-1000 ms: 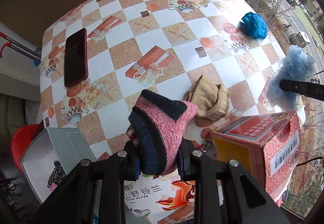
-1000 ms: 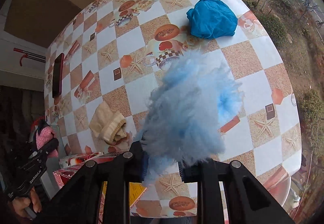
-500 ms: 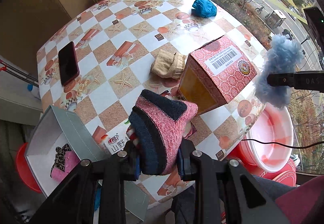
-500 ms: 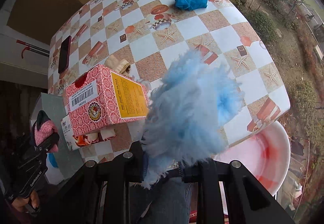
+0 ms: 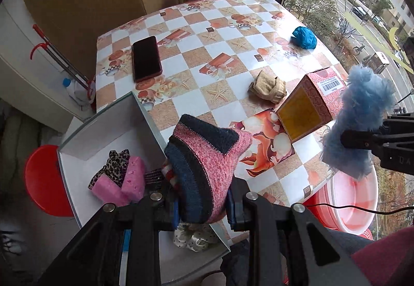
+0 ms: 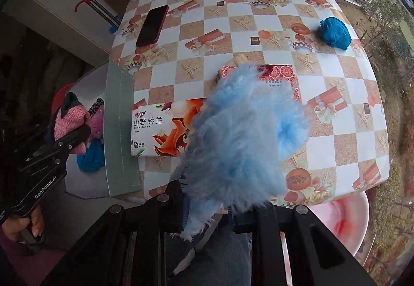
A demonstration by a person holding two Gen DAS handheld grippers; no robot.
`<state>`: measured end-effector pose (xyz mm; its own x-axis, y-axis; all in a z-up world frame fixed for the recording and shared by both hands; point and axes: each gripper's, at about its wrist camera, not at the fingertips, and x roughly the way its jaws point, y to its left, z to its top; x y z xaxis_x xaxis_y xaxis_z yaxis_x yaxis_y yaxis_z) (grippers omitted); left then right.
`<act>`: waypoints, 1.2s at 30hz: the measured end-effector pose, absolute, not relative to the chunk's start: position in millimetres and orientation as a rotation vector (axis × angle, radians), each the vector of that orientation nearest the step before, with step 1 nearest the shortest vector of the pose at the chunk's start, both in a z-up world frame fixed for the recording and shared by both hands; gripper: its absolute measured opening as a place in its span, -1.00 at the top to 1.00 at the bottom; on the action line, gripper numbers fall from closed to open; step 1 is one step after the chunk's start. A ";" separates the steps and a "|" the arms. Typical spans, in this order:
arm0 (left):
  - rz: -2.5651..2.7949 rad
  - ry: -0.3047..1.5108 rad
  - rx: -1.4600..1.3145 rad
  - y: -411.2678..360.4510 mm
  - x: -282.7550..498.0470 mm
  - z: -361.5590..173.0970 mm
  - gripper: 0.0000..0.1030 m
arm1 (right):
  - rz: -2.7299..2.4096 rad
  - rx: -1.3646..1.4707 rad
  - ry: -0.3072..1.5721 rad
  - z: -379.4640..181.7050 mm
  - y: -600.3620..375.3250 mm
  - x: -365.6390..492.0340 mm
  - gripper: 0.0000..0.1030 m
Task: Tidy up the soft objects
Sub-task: 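Carry the knit slipper and fluffy item over the white box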
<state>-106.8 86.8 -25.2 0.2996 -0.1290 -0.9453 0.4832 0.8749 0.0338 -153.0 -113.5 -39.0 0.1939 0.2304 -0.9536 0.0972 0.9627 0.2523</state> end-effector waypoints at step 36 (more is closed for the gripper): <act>0.010 1.422 0.060 247.1 -160.3 -91.8 0.43 | 0.693 -0.278 1.576 -112.3 124.5 -131.6 0.52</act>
